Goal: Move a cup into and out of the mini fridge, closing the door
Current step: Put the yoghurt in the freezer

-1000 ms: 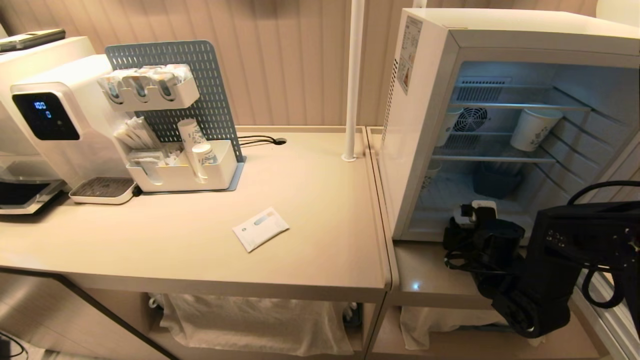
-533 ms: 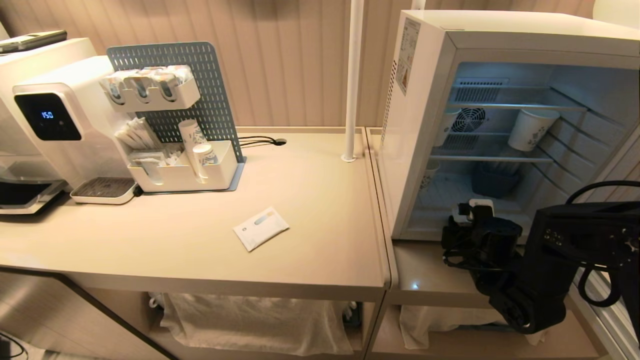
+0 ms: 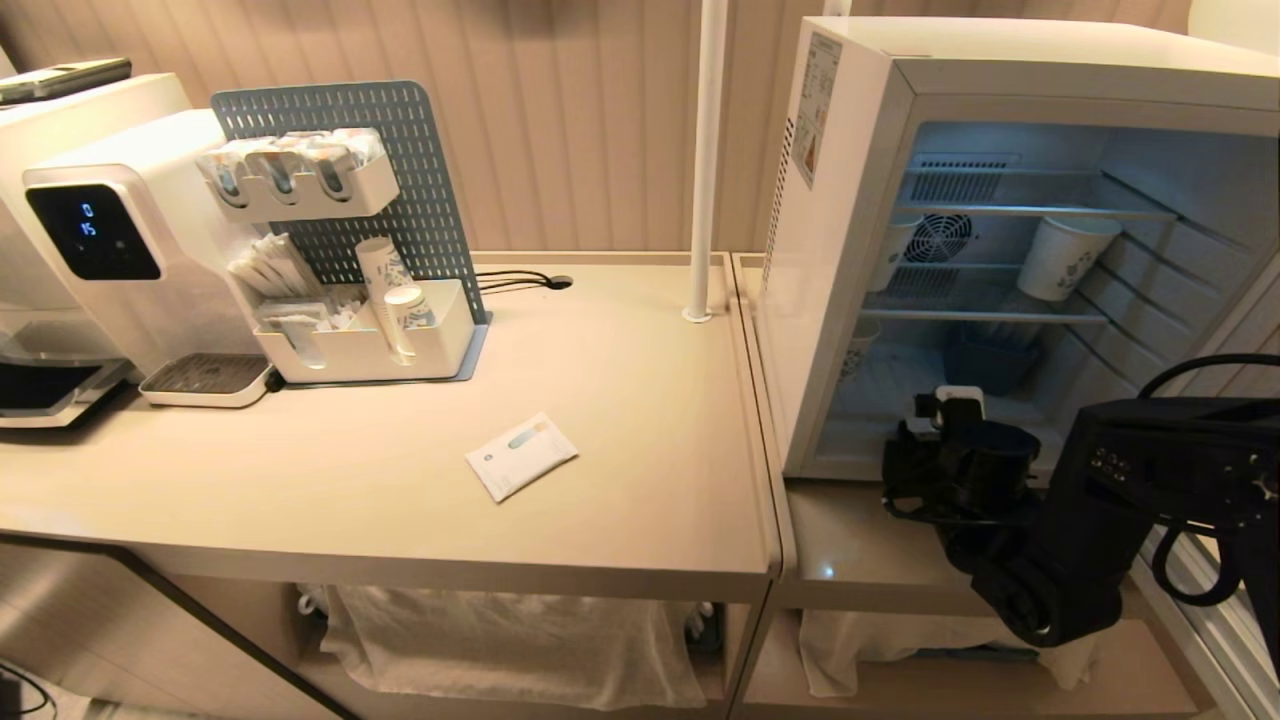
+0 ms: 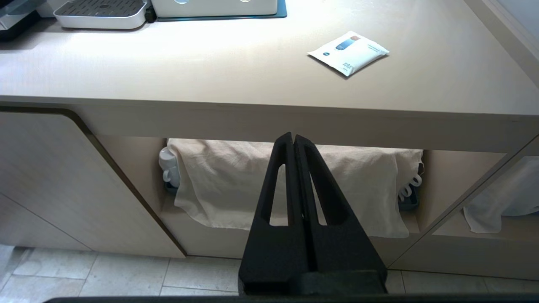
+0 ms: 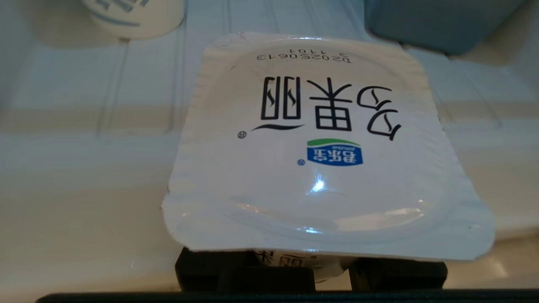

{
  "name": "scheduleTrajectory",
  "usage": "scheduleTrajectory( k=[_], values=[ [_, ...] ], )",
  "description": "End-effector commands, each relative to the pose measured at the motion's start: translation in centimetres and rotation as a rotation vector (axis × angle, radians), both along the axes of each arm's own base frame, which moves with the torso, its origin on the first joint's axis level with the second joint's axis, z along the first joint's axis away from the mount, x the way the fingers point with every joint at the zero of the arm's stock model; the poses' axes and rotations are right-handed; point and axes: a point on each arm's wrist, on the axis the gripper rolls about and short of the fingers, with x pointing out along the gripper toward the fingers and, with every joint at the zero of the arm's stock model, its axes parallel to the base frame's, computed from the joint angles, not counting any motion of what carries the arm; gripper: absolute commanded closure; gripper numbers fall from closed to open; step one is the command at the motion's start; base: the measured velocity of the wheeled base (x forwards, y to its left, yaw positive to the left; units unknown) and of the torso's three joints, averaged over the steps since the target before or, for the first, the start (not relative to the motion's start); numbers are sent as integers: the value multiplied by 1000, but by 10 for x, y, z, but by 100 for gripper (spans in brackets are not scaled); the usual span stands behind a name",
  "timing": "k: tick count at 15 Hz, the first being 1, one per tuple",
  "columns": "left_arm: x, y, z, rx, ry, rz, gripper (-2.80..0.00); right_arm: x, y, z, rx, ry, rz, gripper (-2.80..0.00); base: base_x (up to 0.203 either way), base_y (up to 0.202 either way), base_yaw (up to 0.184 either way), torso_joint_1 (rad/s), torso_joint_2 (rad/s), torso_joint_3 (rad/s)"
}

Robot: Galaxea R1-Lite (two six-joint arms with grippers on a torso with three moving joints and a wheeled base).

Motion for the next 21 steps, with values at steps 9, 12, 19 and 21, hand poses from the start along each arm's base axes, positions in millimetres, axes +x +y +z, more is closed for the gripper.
scheduleTrajectory(
  k=[9, 12, 19, 21],
  values=[
    [0, 0, 0, -1, 3, 0, 0, 10, -4, -6, 0, -2, -16, 0, 0, 0, 0, 0, 0, 0],
    [0, 0, 0, -1, 3, 0, 0, 13, -4, -6, -1, 0, -17, 0, 0, 0, 0, 0, 0, 0],
    [0, 0, 0, -1, 3, 0, 0, 13, -4, -5, -14, 17, -25, -280, 0, 0, 0, 0, 0, 0],
    [0, 0, 0, -1, 3, 0, 0, 9, -5, 3, -10, 8, -25, -280, 0, 0, 0, 0, 0, 0]
  ],
)
